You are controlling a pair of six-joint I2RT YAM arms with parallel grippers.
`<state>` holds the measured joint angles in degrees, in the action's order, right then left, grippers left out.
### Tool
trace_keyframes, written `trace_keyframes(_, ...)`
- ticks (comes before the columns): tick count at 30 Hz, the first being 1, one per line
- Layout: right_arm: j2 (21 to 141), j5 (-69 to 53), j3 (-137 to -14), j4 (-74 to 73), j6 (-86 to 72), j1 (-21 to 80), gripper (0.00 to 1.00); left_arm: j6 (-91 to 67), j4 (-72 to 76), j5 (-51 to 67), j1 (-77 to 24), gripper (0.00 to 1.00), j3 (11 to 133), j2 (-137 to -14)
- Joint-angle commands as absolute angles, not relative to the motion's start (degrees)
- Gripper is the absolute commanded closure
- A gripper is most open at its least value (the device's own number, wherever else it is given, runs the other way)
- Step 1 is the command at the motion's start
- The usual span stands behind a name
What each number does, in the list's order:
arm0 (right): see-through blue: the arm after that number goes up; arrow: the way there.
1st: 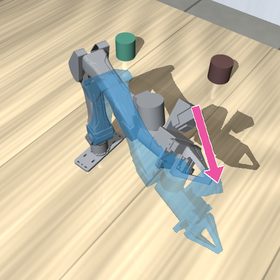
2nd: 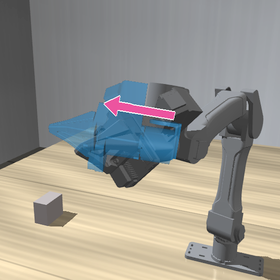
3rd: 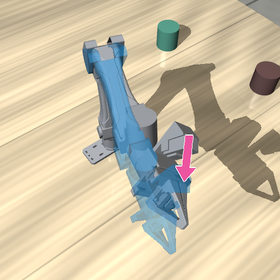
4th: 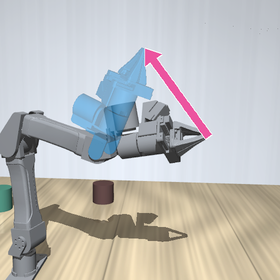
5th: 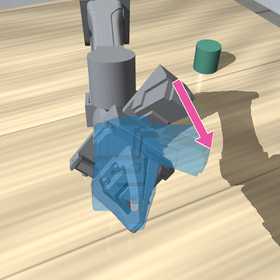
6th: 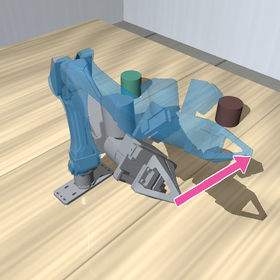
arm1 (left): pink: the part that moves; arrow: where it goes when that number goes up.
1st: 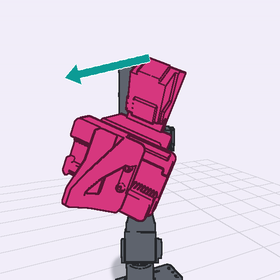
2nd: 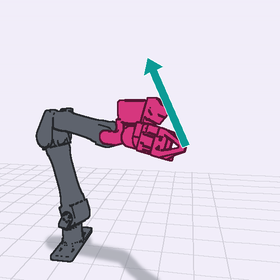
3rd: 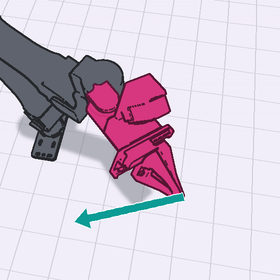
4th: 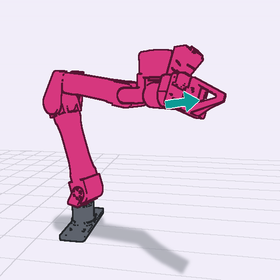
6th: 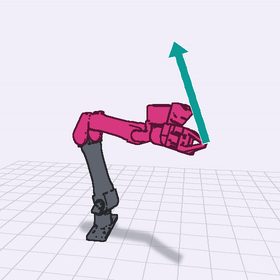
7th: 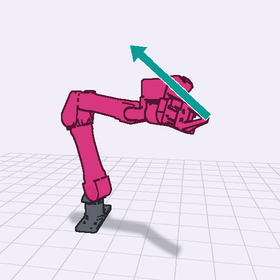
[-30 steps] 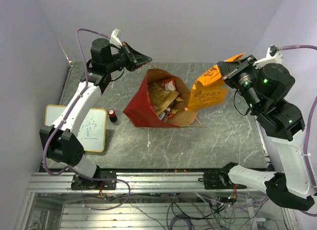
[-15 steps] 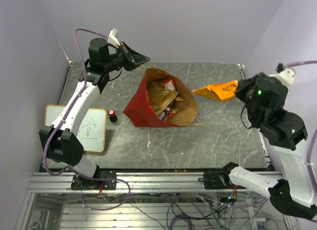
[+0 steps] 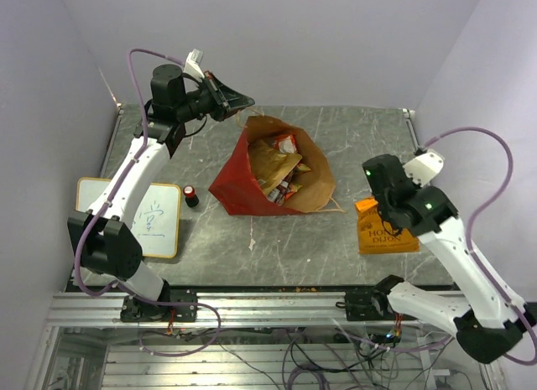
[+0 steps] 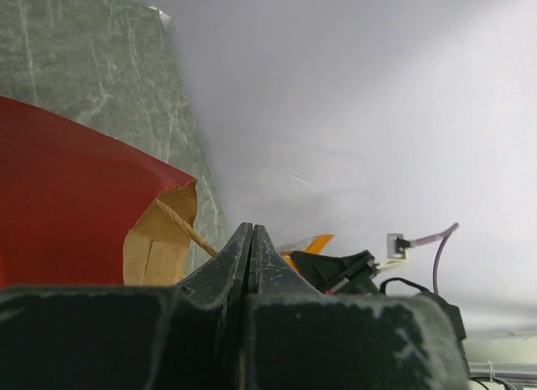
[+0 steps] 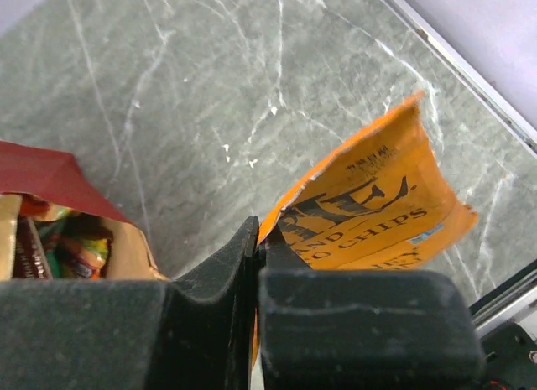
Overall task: Take the snacks out of the paper bag
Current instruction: Place the snack at the center of the board.
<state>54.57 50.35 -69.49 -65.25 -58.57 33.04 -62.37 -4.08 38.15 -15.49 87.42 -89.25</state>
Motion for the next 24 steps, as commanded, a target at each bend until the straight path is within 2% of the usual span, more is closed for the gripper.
trace_keyframes(1, 59.3, 51.0, -69.9, -63.3, -61.4, 31.4, 1.0, -62.0, -0.7, 41.3, -15.0, 0.93, 89.5, -89.1)
trace_keyframes(5, 64.0, 46.0, -68.6, -58.2, -55.4, 23.7, 1.0, -59.7, -2.9, 41.1, -14.9, 0.93, 90.2, -88.7)
trace_keyframes(10, 67.2, 29.9, -65.8, -44.3, -46.8, 10.4, 1.0, -58.9, -3.3, 40.8, -15.0, 0.93, 89.1, -88.1)
trace_keyframes(17, 81.0, 26.0, -72.2, -38.1, -43.9, 4.2, 1.0, -57.7, -4.8, 39.5, -15.0, 0.93, 88.0, -87.2)
trace_keyframes(24, 99.9, 21.7, -82.3, -31.3, -42.8, 0.6, 1.0, -56.3, -9.4, 37.3, -15.0, 0.93, 87.3, -85.4)
